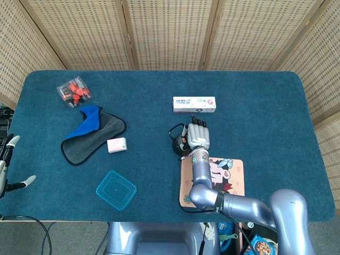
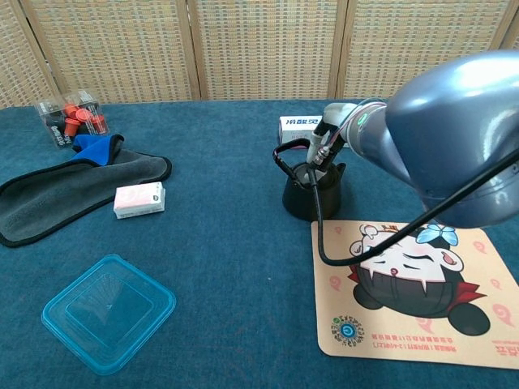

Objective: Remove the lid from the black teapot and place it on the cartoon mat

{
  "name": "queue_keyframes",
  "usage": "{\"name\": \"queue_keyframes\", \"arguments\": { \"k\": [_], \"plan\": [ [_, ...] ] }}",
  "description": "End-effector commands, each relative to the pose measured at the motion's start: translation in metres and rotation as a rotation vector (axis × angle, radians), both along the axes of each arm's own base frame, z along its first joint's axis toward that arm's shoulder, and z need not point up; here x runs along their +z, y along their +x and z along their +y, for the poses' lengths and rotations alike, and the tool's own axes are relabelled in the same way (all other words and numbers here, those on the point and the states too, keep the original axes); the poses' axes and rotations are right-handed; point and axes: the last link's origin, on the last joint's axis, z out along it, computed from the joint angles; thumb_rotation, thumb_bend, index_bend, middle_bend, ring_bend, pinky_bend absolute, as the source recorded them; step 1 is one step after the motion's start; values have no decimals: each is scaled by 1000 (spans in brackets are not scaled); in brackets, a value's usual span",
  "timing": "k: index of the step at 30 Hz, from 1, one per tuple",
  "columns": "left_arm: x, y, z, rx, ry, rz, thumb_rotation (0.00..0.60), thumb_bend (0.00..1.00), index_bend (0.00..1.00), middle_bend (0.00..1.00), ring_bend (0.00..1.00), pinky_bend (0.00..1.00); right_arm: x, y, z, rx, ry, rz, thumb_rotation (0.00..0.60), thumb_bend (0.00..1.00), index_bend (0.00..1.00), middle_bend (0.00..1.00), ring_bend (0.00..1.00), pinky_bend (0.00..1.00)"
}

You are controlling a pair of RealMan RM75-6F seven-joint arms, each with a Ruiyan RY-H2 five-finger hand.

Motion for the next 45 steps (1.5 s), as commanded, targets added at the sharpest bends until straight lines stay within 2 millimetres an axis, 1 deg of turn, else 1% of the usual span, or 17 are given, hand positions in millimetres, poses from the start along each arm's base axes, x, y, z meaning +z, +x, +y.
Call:
{"name": "queue_keyframes", "arguments": {
  "k": [1,6,17,25,30,38,45],
  "plan": [
    [0,0,0,1,2,0,600,66,0,0,0,0,-1,-1,0,-1,0,7,600,409,501,0,0,0],
    [-1,0,1,2,-3,2,600,66,0,0,0,0,-4,-5,-2,-12,5,18,600,420,501,0,0,0],
    [-1,0,1,4,-3,3,600,66,0,0,0,0,-2,-9,-4,-10,-1,52,600,487,518,0,0,0],
    [0,-1,1,5,-2,3,600,66,0,0,0,0,-2,-9,-3,-10,12,65,600,549,539,0,0,0],
    [0,-1,1,6,-1,4,600,66,0,0,0,0,-3,-10,-2,-9,21,79,600,611,557,5,0,0],
    [0,-1,2,9,-1,5,600,66,0,0,0,0,-3,-9,-1,7,21,89,600,622,651,53,0,0],
    [0,-1,2,9,-2,4,600,66,0,0,0,0,1,-7,-1,21,10,79,600,624,659,63,0,0]
  ]
}}
